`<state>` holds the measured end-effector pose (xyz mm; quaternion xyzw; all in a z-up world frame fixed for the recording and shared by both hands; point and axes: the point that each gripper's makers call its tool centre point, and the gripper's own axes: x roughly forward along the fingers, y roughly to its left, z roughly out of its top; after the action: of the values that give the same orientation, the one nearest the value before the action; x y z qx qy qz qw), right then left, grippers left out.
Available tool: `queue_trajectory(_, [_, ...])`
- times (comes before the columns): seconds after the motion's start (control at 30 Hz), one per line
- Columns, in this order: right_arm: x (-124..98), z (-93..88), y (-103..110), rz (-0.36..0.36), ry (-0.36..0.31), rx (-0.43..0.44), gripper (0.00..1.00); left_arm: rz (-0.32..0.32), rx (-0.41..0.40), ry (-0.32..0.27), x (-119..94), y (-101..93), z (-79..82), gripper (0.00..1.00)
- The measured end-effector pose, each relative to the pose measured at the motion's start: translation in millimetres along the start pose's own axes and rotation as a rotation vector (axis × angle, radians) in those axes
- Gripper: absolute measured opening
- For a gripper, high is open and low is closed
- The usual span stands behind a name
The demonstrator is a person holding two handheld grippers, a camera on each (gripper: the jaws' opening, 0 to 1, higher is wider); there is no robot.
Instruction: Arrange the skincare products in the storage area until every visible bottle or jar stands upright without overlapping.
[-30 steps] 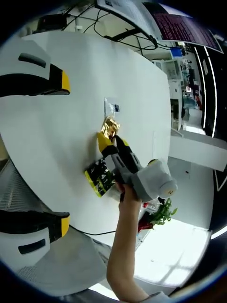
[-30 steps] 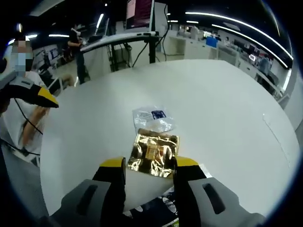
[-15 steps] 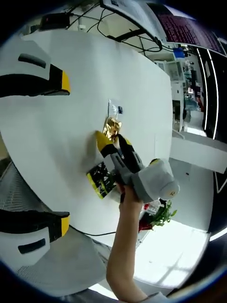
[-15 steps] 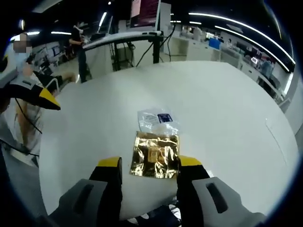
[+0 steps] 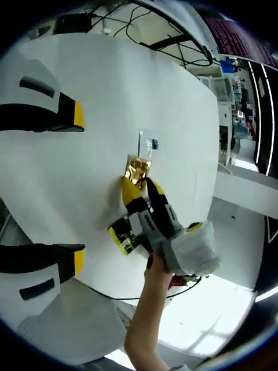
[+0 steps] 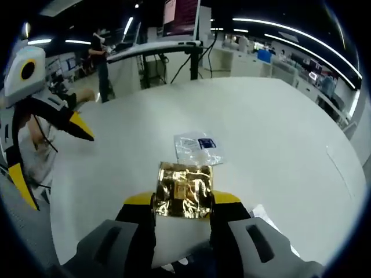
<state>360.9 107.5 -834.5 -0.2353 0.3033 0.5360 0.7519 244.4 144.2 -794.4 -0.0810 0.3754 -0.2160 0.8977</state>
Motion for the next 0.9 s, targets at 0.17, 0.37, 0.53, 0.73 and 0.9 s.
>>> queue_trajectory(0.17, [0, -0.1, 0, 0.003, -0.004, -0.001, 0.36, 0.018, -0.041, -0.036, 13, 10.6, 10.1, 0.58])
queue_trajectory(0.37, [-6, -2.1, 12, 0.057, -0.005, -0.050, 0.29, 0.000, -0.056, -0.047, 22, 10.1, 16.5, 0.50])
queue_trajectory(0.53, [-9, -4.4, 14, 0.075, 0.006, -0.064, 0.28, -0.015, -0.106, -0.085, 31, 14.5, 35.8, 0.31])
queue_trajectory(0.73, [-15, -9.2, 21, 0.122, 0.031, -0.122, 0.25, -0.041, -0.123, -0.077, 51, 17.0, 50.8, 0.20])
queue_trajectory(0.9, [-15, -11.4, 24, 0.143, 0.043, -0.150, 0.22, -0.057, -0.092, -0.028, 66, 11.3, 47.6, 0.19])
